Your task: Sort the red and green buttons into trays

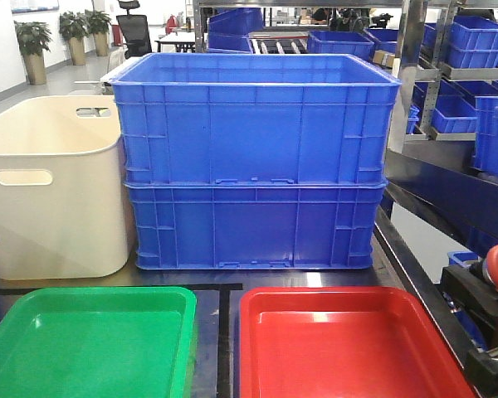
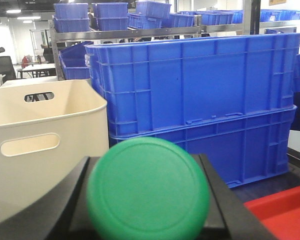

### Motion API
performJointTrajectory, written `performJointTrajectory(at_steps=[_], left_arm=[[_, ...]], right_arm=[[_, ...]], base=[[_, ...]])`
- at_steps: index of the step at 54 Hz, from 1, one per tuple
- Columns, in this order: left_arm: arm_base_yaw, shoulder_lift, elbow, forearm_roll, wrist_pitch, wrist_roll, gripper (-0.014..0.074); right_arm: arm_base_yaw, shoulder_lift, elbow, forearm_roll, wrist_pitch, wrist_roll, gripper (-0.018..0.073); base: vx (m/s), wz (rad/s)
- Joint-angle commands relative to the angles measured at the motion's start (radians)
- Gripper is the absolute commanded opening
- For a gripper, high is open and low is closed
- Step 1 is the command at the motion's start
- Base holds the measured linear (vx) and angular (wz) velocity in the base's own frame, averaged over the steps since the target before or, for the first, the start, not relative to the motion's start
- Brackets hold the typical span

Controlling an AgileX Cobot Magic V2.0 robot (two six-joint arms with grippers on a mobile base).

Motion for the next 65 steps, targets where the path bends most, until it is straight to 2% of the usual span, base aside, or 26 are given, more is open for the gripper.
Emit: performJointTrajectory(at_steps=[1,21,28,36,42,65], left_arm=[[-0.002,0.0,-0.035,-0.014,-0.059,-0.007,-0.0003],[-0.002,0.088,-0.035,-0.014,-0.119,-0.007,-0.0003],[-0.002,0.164,-0.035,-0.014,-0.183,-0.007,-0.0003],[-0.002,0.269,-0.035,-0.014,-0.187,-0.007,-0.0003],[-0.002,0.36,-0.035,-0.014,-0.184,-0.007,0.0],[-0.002,0.61,-0.035,-0.014,-0.184,-0.007,0.002]], right_arm=[[0.0,-0.006,-0.039,-0.002,-0.092,-0.004,-0.0009],[0.0,0.107,-0.039,-0.002,-0.101,0.018,-0.0007],[0.0,0.204,-0.039,-0.002,-0.164,0.018,-0.0007],[0.0,0.328,-0.039,-0.002,-0.314,0.018,-0.0006],[0.0,0.426,-0.039,-0.002,-0.379,0.018,-0.0004],[0.0,0.649,-0.039,-0.002,-0.448,0.021,0.0017]], base=[[0.0,0.0],[0.0,0.0],[0.0,0.0],[0.0,0.0],[0.0,0.0],[0.0,0.0]])
